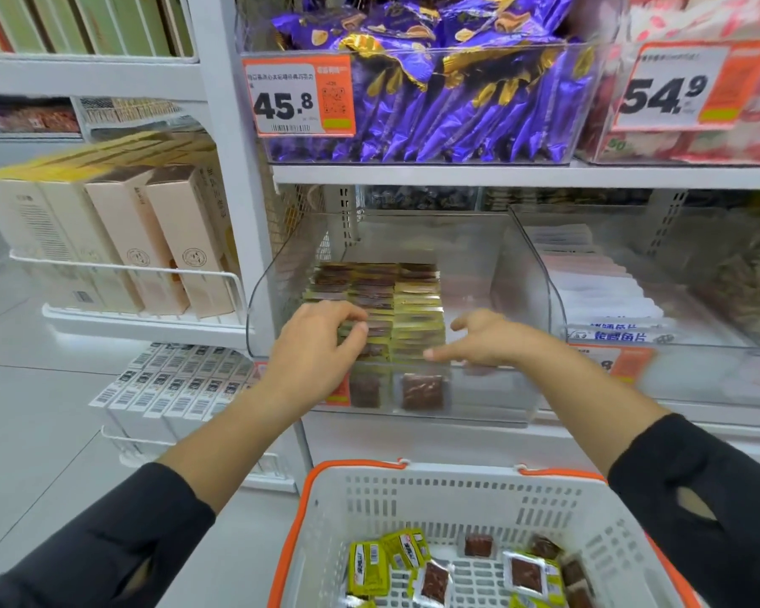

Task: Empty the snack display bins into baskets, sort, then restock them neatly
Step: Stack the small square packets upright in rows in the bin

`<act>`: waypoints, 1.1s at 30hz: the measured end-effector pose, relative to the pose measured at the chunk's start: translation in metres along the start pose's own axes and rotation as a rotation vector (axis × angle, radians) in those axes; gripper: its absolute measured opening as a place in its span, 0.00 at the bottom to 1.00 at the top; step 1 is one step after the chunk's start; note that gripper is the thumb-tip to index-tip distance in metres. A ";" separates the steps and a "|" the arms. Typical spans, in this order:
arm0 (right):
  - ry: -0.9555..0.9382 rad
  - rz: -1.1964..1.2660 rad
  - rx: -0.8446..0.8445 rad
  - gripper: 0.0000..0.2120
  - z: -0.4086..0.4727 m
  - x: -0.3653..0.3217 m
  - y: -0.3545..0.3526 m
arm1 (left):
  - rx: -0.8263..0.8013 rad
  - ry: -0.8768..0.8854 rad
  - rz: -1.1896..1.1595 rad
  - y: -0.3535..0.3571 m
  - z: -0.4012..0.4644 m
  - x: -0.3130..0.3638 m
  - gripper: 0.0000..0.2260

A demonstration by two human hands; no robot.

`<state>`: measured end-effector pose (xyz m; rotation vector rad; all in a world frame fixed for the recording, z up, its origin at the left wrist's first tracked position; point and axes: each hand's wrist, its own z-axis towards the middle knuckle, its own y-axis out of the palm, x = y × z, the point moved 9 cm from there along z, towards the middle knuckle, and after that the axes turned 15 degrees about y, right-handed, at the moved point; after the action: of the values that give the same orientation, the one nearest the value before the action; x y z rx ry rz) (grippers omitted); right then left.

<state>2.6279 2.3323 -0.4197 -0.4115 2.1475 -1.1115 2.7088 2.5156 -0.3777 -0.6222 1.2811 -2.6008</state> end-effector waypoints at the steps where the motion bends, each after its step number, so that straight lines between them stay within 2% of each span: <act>1: -0.039 0.050 0.103 0.28 -0.005 0.002 -0.011 | 0.066 0.028 -0.012 -0.007 -0.002 0.008 0.11; 3: -0.187 0.235 0.335 0.13 -0.028 0.004 -0.031 | 0.230 0.128 -0.050 -0.026 -0.010 0.031 0.11; 4: -0.278 0.346 0.430 0.09 -0.043 0.008 -0.037 | 0.287 0.191 -0.068 -0.032 -0.016 0.044 0.11; 6: -0.441 0.544 0.556 0.11 -0.076 0.019 -0.037 | 0.295 0.301 -0.082 -0.027 -0.032 0.067 0.12; 8: -0.570 0.621 0.638 0.13 -0.104 0.030 -0.020 | 0.190 0.391 -0.039 0.001 -0.053 0.086 0.12; 9: -0.596 0.613 0.653 0.13 -0.110 0.036 -0.005 | 0.069 0.427 0.003 0.026 -0.065 0.093 0.12; 11: -0.536 0.574 0.602 0.13 -0.101 0.057 0.038 | -0.405 0.387 0.101 0.096 -0.095 0.088 0.13; 14: -0.270 0.462 0.411 0.14 -0.061 0.111 0.117 | -1.184 0.129 0.191 0.191 -0.176 0.037 0.14; 15: -0.173 0.372 0.327 0.14 -0.046 0.133 0.145 | -1.358 0.040 0.183 0.210 -0.204 0.021 0.13; 16: -0.087 0.255 0.236 0.14 -0.033 0.157 0.173 | -1.456 -0.035 0.163 0.227 -0.227 0.009 0.15; 17: -0.011 0.126 0.140 0.12 -0.024 0.180 0.200 | -1.490 -0.102 0.123 0.242 -0.245 -0.002 0.15; 19: 0.134 -0.140 -0.103 0.11 -0.014 0.230 0.255 | -1.419 -0.223 0.007 0.269 -0.270 -0.010 0.12; 22: 0.247 -0.470 -0.426 0.22 -0.023 0.301 0.315 | -1.297 -0.340 -0.111 0.304 -0.304 -0.009 0.17; 26: 0.359 -0.568 -0.617 0.43 -0.032 0.360 0.336 | -1.286 -0.401 -0.216 0.346 -0.339 0.008 0.21; 27: 0.355 -0.596 -0.636 0.46 -0.032 0.366 0.337 | -1.272 -0.411 -0.230 0.354 -0.340 0.012 0.20; 29: 0.298 -0.674 -0.597 0.45 -0.031 0.371 0.338 | -1.256 -0.413 -0.281 0.369 -0.342 0.020 0.19; 33: 0.232 -0.696 -0.417 0.30 -0.022 0.370 0.333 | -1.231 -0.390 -0.344 0.389 -0.344 0.033 0.14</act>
<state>2.3546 2.3381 -0.8360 -1.3577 2.5216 -1.0863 2.5170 2.5111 -0.8616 -1.4938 2.6663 -1.4099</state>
